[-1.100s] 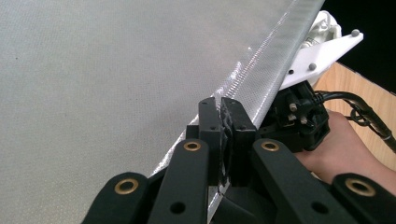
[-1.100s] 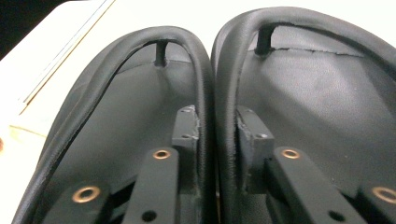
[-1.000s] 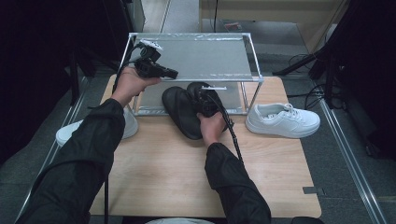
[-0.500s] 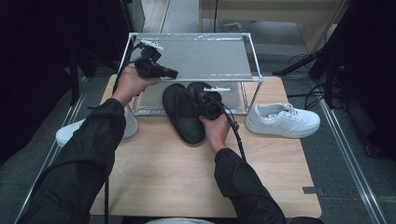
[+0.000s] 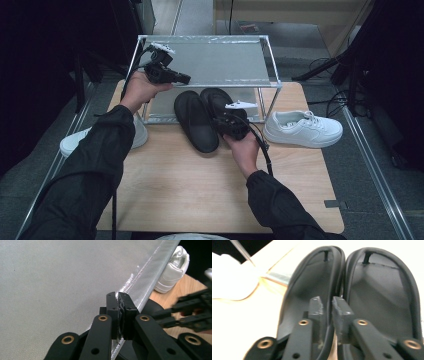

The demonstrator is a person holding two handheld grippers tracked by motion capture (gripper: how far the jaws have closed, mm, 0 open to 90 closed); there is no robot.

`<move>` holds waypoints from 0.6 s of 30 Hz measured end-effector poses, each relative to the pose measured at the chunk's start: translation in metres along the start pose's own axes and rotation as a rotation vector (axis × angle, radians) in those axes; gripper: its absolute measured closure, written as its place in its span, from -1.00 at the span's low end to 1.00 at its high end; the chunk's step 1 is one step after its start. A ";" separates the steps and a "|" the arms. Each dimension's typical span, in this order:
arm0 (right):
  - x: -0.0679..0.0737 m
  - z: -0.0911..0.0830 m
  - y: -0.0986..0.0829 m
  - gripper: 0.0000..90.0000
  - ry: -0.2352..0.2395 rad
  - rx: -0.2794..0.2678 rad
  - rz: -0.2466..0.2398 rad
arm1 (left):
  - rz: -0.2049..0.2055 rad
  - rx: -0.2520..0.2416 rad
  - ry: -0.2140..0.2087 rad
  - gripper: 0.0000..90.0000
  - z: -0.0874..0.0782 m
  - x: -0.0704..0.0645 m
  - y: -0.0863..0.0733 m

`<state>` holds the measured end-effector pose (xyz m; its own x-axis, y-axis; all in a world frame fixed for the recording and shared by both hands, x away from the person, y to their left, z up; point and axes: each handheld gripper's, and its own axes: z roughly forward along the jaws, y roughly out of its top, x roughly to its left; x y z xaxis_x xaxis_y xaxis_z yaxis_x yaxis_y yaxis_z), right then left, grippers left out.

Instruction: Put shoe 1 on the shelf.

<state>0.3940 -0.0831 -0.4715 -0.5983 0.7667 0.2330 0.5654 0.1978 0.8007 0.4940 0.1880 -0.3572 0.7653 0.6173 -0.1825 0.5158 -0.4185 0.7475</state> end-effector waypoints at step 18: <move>0.021 -0.017 -0.067 1.00 0.085 0.151 -0.158 | -0.008 -0.006 0.001 0.96 0.001 0.000 -0.001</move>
<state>0.3342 -0.0902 -0.5106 -0.7282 0.6659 0.1622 0.5357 0.4054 0.7407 0.4940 0.1883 -0.3584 0.7610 0.6210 -0.1878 0.5194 -0.4098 0.7498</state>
